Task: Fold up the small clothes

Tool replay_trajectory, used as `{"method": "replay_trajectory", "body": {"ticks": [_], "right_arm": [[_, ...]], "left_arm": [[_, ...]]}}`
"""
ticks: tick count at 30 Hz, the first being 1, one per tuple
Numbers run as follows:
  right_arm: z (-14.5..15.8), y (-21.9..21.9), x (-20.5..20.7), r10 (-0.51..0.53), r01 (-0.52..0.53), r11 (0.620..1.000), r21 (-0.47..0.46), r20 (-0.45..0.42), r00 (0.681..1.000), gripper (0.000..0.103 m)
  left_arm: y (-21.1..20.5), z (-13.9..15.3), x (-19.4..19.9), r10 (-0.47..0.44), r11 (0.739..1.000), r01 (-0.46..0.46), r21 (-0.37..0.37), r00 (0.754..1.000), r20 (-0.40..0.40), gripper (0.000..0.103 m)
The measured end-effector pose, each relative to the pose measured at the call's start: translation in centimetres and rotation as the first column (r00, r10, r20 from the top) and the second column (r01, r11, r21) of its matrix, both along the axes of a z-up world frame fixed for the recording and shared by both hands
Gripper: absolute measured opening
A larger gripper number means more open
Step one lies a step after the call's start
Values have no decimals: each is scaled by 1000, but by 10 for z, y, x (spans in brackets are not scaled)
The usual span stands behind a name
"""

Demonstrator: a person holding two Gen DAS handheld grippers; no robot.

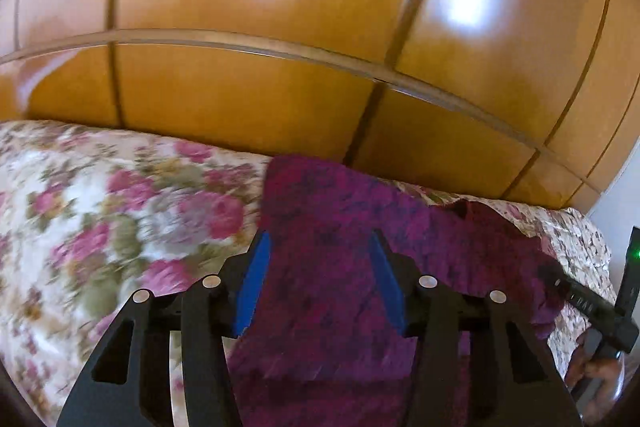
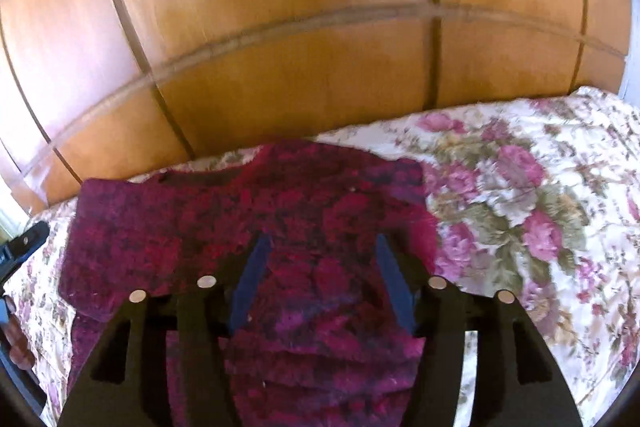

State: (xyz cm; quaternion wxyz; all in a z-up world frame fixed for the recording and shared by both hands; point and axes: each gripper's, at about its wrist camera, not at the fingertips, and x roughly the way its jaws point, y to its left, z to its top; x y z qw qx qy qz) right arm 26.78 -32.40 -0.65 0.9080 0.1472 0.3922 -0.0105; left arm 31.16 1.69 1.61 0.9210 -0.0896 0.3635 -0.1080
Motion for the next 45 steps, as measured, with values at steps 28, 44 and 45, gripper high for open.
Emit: {"method": "replay_trajectory", "body": {"ticks": [28, 44, 45], "right_arm": [[-27, 41, -4, 29, -26, 976, -216, 14, 999, 89], [-16, 51, -50, 54, -49, 976, -211, 17, 998, 97], [-16, 52, -54, 58, -54, 976, -210, 10, 998, 97]], "left_arm": [[-1, -5, -63, 127, 980, -135, 144, 990, 64, 54], [14, -7, -118, 126, 984, -132, 118, 990, 56, 64], [15, -9, -120, 126, 984, -131, 119, 991, 50, 64]]}}
